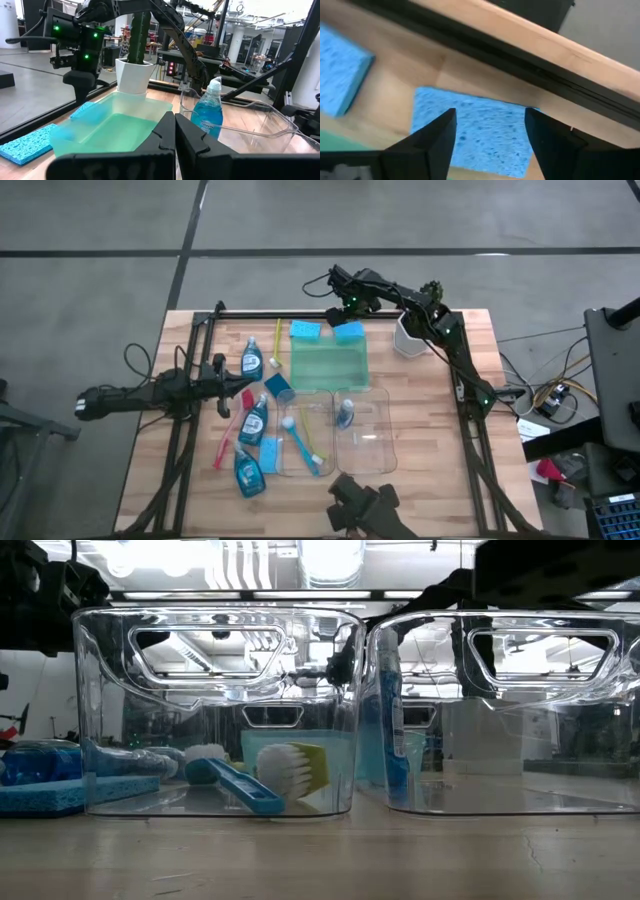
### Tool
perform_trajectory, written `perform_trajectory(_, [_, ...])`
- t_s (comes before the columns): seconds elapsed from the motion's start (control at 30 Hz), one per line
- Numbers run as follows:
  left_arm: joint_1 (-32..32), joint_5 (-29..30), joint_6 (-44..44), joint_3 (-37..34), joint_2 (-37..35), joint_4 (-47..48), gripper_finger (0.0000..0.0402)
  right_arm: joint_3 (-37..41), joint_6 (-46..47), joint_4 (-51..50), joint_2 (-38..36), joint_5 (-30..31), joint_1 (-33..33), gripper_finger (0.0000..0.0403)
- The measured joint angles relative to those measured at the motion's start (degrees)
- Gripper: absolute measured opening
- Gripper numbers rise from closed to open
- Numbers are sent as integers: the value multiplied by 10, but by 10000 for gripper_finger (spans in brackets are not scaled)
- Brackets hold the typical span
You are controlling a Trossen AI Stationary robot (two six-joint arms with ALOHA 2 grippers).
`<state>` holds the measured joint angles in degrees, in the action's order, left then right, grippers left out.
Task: Pick & Place Kitchen Sink Supplies
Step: Put the blue sponge into the green bin
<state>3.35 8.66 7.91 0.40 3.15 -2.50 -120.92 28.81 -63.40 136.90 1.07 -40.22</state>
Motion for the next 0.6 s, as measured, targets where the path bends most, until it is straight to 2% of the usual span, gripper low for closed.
perform_trajectory(0.1, [0,0,0,0,0,0,0,7,40,-10,0,1,-4,245])
perform_trajectory(0.23, [0,0,0,0,0,0,0,12,47,-37,0,2,-4,251])
perform_trajectory(0.6, [0,0,0,0,0,0,0,32,44,-59,0,0,-4,236])
